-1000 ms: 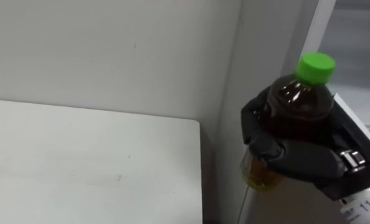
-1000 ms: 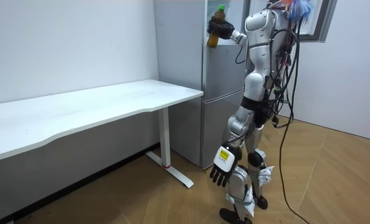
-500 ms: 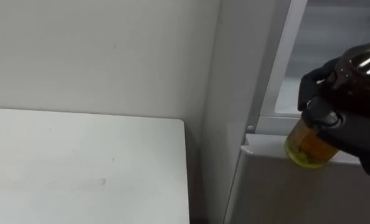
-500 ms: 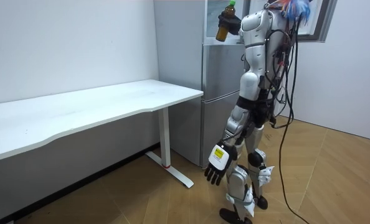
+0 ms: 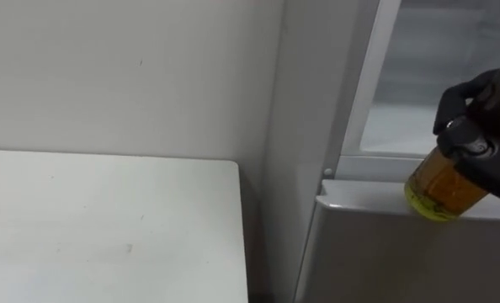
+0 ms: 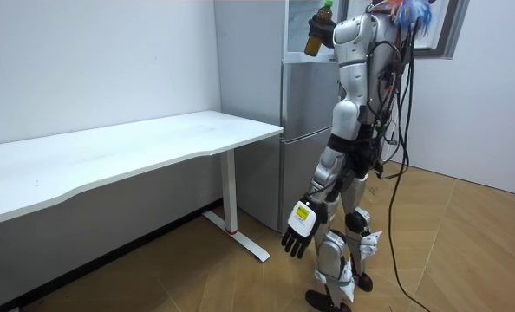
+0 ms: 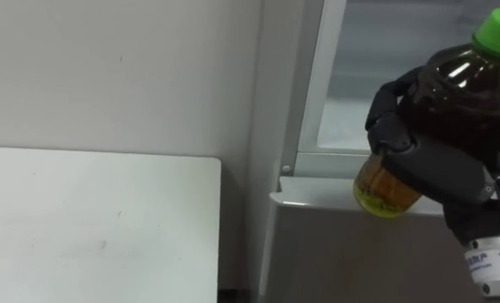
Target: Put the bottle in the upper fridge
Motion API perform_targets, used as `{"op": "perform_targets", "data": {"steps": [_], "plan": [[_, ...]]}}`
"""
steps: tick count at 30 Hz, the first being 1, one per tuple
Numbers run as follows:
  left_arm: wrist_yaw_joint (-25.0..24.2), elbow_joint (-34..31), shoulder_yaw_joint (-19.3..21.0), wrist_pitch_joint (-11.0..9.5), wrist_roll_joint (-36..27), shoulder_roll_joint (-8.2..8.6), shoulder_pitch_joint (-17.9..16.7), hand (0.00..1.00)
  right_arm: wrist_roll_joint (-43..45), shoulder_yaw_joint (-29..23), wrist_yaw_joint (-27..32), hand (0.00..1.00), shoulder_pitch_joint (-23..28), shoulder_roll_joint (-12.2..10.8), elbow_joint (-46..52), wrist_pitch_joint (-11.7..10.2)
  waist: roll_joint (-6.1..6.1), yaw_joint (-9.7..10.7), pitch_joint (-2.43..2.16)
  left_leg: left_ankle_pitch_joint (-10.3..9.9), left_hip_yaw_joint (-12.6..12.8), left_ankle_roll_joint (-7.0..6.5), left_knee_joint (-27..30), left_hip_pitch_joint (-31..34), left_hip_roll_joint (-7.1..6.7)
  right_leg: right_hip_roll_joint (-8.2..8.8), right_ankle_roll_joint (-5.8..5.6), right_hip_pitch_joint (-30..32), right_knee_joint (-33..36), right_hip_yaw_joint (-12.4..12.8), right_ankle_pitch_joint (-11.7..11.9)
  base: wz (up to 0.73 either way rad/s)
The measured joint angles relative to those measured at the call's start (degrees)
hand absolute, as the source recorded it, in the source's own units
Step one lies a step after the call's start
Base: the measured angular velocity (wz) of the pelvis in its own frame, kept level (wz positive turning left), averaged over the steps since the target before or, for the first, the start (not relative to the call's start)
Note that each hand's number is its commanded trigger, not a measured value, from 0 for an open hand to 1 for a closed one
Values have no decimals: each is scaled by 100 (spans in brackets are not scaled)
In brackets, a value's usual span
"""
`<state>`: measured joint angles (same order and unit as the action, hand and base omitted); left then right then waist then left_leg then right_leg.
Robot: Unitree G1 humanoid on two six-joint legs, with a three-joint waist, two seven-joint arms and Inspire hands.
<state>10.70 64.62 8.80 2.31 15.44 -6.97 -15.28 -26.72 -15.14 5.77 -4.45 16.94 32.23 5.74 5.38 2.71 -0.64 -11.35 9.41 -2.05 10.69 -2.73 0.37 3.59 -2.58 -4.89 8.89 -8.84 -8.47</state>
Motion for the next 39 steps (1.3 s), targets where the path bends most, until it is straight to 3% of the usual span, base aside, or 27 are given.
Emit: {"op": "perform_targets", "data": {"steps": [14, 25, 28, 39], "plan": [[0, -110, -46, 65, -8, -22, 30, 0, -49, 23, -58, 100, -72, 78, -230, 15, 4, -138, 36, -1, -32, 1, -27, 45, -2, -5, 0, -3, -1, -68, 0, 1], [-137, -333, -50, 150, 42, -23, 2, 0, -113, 22, 363, 100, -1037, 242, -771, 69, 41, -178, 50, 0, -66, 2, -7, 38, -20, -6, 0, 10, -11, -93, 0, 1], [-135, -436, -46, 150, 43, -25, -5, 0, -137, 22, 420, 100, -1039, 384, -947, 69, 42, -219, 50, 0, -81, 2, -7, 51, -16, -6, 0, 14, -12, -106, 0, 3], [-140, -436, -44, 254, 41, -25, 23, 0, -177, 18, 697, 100, -1141, 396, -1317, 67, 16, -283, 43, 0, -113, 2, 3, 85, -13, -7, 0, 12, -13, -144, 0, 0]]}}
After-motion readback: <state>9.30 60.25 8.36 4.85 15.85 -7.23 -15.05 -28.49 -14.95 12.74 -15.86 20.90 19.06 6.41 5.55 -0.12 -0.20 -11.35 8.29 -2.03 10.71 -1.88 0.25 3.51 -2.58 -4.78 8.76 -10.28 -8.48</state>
